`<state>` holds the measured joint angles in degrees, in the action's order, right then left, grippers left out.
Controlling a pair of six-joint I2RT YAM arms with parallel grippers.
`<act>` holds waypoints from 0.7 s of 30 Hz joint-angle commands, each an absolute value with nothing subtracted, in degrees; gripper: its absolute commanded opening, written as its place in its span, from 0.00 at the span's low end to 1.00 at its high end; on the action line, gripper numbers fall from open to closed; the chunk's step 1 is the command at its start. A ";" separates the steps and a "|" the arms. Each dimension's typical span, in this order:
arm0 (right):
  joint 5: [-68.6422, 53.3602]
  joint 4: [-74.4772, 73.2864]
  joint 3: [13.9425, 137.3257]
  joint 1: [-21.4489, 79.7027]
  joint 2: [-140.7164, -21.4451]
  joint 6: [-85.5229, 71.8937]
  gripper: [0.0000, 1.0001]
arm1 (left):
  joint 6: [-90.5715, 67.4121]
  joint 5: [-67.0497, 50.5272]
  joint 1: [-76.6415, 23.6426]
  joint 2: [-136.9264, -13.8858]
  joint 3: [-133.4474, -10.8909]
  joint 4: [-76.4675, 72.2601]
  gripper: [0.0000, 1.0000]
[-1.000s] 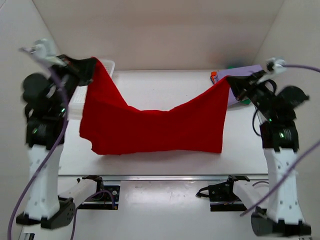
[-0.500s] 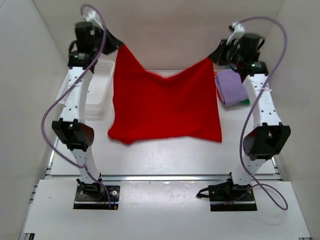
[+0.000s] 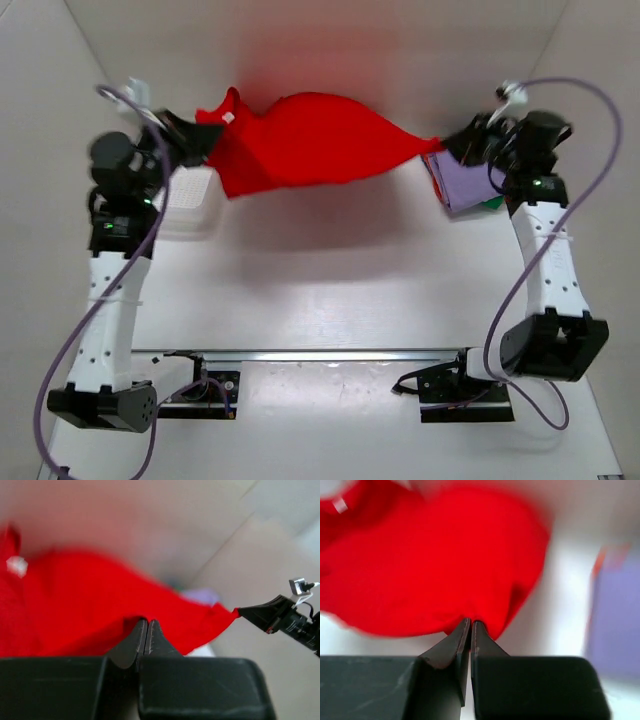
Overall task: Fold and stack the t-shirts
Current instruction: Flatten out the tshirt, then fold the flattened tshirt in 1/3 of the way
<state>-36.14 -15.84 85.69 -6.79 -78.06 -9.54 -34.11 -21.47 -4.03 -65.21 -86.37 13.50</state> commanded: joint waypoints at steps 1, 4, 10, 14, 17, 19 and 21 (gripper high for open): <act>-39.28 -18.64 71.66 -8.52 -77.62 -9.23 0.00 | -33.32 -21.27 -5.62 -61.91 -68.26 16.95 0.00; -38.94 -19.15 58.05 -8.96 -71.30 -8.62 0.00 | -33.66 -20.39 -8.26 -52.51 -54.63 19.67 0.00; -37.45 -27.94 46.42 -8.09 -68.73 -7.47 0.00 | -39.46 -19.95 -10.45 -35.35 -35.26 24.95 0.00; -31.22 -33.22 41.23 -6.94 -64.79 -9.92 0.00 | -40.51 -20.56 -13.09 -31.12 -31.65 30.05 0.00; -28.83 -35.77 38.85 -8.17 -60.84 -11.86 0.00 | -40.51 -20.05 -14.23 -28.30 -30.76 33.03 0.00; -28.30 -38.40 38.32 -9.58 -59.25 -11.87 0.00 | -40.86 -18.73 -14.41 -26.46 -31.55 34.89 0.00; -28.03 -41.21 37.44 -10.20 -57.92 -11.86 0.00 | -40.69 -16.62 -14.41 -25.49 -34.35 37.87 0.00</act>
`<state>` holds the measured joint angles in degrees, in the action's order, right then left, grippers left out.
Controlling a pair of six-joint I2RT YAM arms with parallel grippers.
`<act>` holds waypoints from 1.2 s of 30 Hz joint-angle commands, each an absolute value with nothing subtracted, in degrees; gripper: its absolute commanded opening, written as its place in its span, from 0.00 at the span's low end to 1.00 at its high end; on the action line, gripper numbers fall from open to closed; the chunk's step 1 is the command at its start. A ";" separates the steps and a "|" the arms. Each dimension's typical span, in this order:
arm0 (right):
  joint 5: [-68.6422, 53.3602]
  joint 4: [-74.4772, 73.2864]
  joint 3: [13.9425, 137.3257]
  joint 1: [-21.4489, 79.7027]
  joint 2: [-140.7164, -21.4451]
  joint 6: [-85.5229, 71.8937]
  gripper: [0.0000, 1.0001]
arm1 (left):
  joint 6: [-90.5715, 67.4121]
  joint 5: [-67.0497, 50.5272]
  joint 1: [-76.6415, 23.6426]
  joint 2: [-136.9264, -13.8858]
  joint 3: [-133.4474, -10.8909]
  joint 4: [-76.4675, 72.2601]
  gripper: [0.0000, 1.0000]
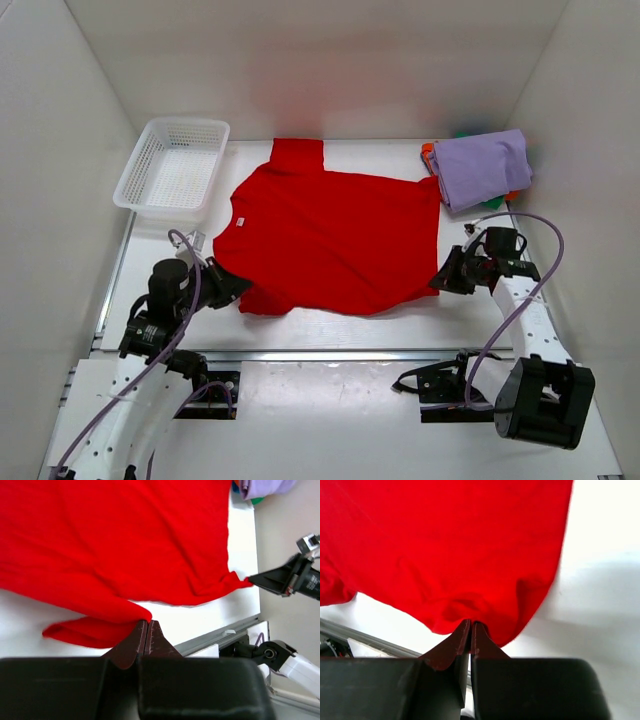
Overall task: Fold and stack the t-shirts
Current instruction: Fold the flattened tshirt in 1/3 of the way
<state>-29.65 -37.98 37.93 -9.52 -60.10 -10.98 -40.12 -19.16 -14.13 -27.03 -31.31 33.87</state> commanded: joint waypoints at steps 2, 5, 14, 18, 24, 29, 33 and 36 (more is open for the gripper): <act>-27.60 -42.71 37.62 -9.06 -57.83 -11.69 0.00 | -40.87 -15.13 -14.50 -24.87 -35.94 39.80 0.00; -26.19 -44.73 37.71 -7.12 -56.78 -12.30 0.01 | -41.39 -14.06 -14.33 -22.24 -37.27 42.71 0.00; -21.54 -54.39 38.24 -5.54 -48.96 -16.17 0.00 | -42.10 -15.20 -13.01 -15.92 -38.84 49.92 0.00; -21.01 -57.39 37.00 -4.67 -46.58 -15.91 0.00 | -41.31 -12.93 -13.44 -15.56 -40.52 51.94 0.00; -20.65 -56.16 34.90 -3.95 -47.19 -16.26 0.00 | -41.57 -11.16 -15.11 -22.49 -39.64 41.78 0.00; -21.54 -53.97 37.08 -8.09 -52.28 -14.15 0.00 | -41.14 -14.23 -12.40 -33.63 -38.31 28.33 0.00; -20.47 -51.69 40.16 -7.47 -58.78 -13.98 0.00 | -37.18 -16.52 -7.40 -45.67 -43.31 22.60 0.00; -21.18 -49.58 41.21 -8.35 -63.26 -14.41 0.00 | -35.17 -17.40 -6.24 -53.32 -47.18 18.38 0.00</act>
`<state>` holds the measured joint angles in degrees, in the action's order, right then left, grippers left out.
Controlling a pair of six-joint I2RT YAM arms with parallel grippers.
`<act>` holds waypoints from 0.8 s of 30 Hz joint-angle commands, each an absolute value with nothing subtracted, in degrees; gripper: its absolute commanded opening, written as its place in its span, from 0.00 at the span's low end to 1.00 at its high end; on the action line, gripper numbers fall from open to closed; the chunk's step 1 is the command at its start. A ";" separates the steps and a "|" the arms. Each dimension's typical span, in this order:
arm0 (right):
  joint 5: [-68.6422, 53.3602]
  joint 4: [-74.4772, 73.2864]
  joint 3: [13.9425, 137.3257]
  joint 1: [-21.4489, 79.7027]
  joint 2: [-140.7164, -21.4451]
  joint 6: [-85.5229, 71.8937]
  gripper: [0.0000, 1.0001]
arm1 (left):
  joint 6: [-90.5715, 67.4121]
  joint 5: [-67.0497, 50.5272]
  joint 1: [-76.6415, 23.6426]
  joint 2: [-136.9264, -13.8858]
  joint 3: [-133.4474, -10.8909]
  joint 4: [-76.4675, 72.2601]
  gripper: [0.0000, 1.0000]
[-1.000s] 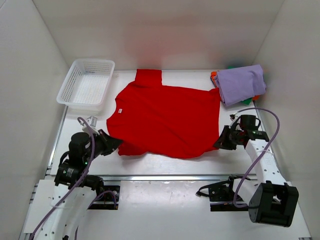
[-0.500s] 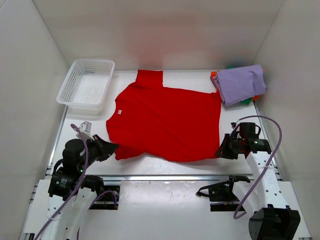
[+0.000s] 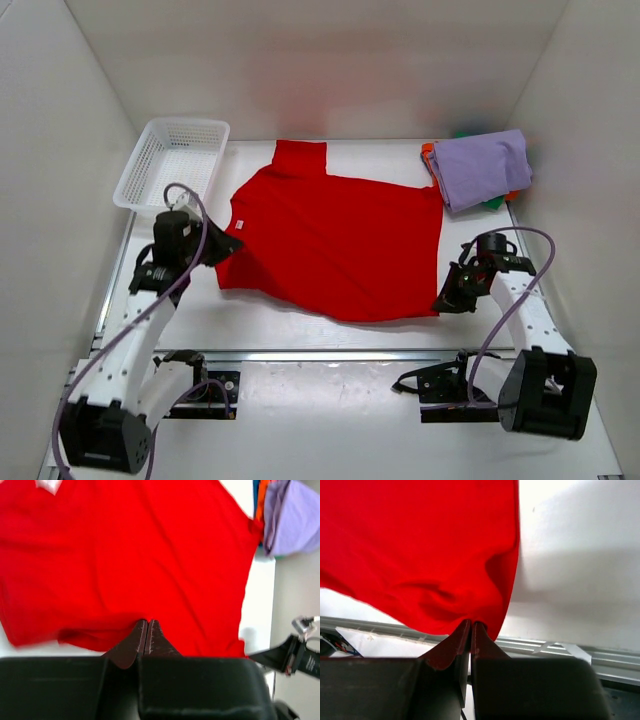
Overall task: Fold and stack the t-shirts
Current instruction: Fold the flattened tshirt in 1/3 of the way
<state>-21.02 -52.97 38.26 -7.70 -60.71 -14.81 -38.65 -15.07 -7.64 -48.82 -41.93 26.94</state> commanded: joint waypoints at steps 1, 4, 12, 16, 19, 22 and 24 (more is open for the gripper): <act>-21.18 -49.31 41.92 -8.44 -64.85 -13.98 0.00 | -35.07 -16.62 -6.33 -55.09 -48.15 17.59 0.00; -21.44 -47.38 42.98 -8.79 -68.10 -13.89 0.00 | -33.58 -17.05 -6.15 -61.69 -51.94 14.95 0.00; -21.27 -44.48 47.89 -9.93 -76.55 -13.18 0.00 | -33.05 -18.37 -5.54 -75.39 -58.70 8.80 0.00; -21.36 -42.98 49.83 -10.20 -80.14 -13.09 0.01 | -32.61 -17.84 -4.92 -80.49 -61.69 8.00 0.00; -21.53 -41.66 50.27 -10.28 -82.69 -13.18 0.00 | -32.26 -17.67 -4.49 -83.31 -63.89 7.12 0.00; -21.53 -39.73 51.50 -10.46 -85.07 -12.92 0.00 | -31.29 -17.32 -4.22 -86.39 -66.26 7.64 0.00; -21.45 -39.03 52.64 -10.55 -87.00 -12.92 0.00 | -31.38 -16.61 -3.78 -87.45 -66.80 7.82 0.00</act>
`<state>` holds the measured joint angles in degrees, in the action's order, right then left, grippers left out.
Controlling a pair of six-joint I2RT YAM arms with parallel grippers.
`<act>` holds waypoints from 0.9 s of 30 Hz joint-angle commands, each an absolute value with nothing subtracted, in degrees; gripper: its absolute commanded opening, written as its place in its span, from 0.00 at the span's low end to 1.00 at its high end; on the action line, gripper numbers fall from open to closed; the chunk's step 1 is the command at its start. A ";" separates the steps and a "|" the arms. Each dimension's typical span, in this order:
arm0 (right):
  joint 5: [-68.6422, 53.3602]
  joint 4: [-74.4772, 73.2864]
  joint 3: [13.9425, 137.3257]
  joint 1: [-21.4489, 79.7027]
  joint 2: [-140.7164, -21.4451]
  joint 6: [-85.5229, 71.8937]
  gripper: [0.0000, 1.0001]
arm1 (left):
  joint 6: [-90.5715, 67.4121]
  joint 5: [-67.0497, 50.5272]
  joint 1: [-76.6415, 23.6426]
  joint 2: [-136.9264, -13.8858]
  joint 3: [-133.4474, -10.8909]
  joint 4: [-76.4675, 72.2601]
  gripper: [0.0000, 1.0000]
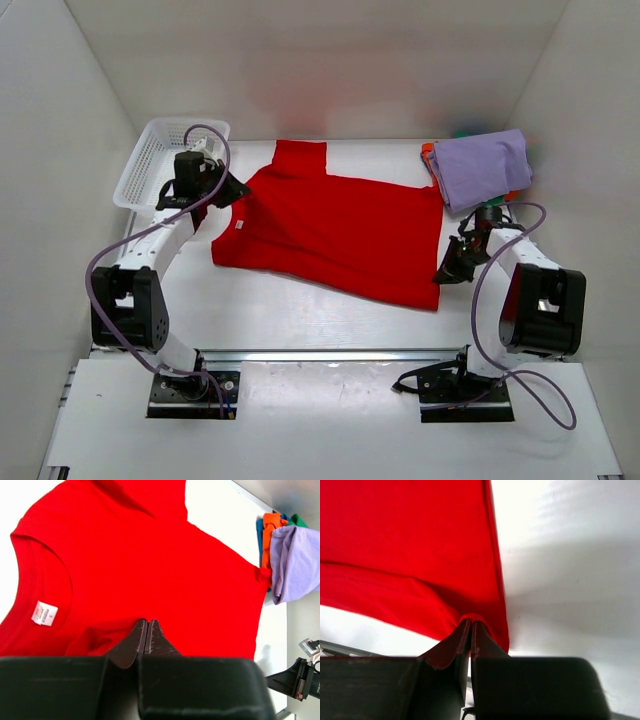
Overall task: Fold and stack the t-shirts
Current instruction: Fold the flattened tshirt in 1/3 of the way
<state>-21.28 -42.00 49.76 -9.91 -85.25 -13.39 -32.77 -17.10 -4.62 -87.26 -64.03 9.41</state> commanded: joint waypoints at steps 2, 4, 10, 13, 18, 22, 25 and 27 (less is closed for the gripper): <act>-21.62 -38.06 53.34 -10.28 -87.88 -13.09 0.00 | -31.90 -16.26 -3.34 -88.33 -66.10 7.56 0.00; -21.19 -37.53 54.23 -10.37 -89.21 -13.36 0.00 | -32.52 -15.82 -2.90 -88.77 -64.87 6.69 0.00; -21.36 -37.26 56.60 -10.37 -91.93 -12.74 0.00 | -32.52 -15.12 -1.58 -89.47 -64.25 6.77 0.00; -21.10 -37.18 56.78 -10.55 -91.06 -12.40 0.00 | -32.26 -14.42 -0.97 -88.25 -64.07 6.86 0.00; -21.36 -36.21 55.81 -11.07 -89.91 -12.74 0.00 | -32.25 -13.45 -0.88 -87.71 -63.63 6.76 0.00; -21.27 -35.69 56.34 -11.07 -91.22 -12.74 0.00 | -31.91 -13.98 -0.53 -89.30 -63.72 7.20 0.00; -21.01 -35.07 56.95 -11.16 -91.32 -12.66 0.00 | -32.25 -13.45 -0.79 -89.82 -63.63 6.68 0.00; -20.83 -34.28 57.22 -11.60 -91.67 -13.01 0.00 | -32.78 -13.27 -0.44 -90.26 -62.85 5.98 0.00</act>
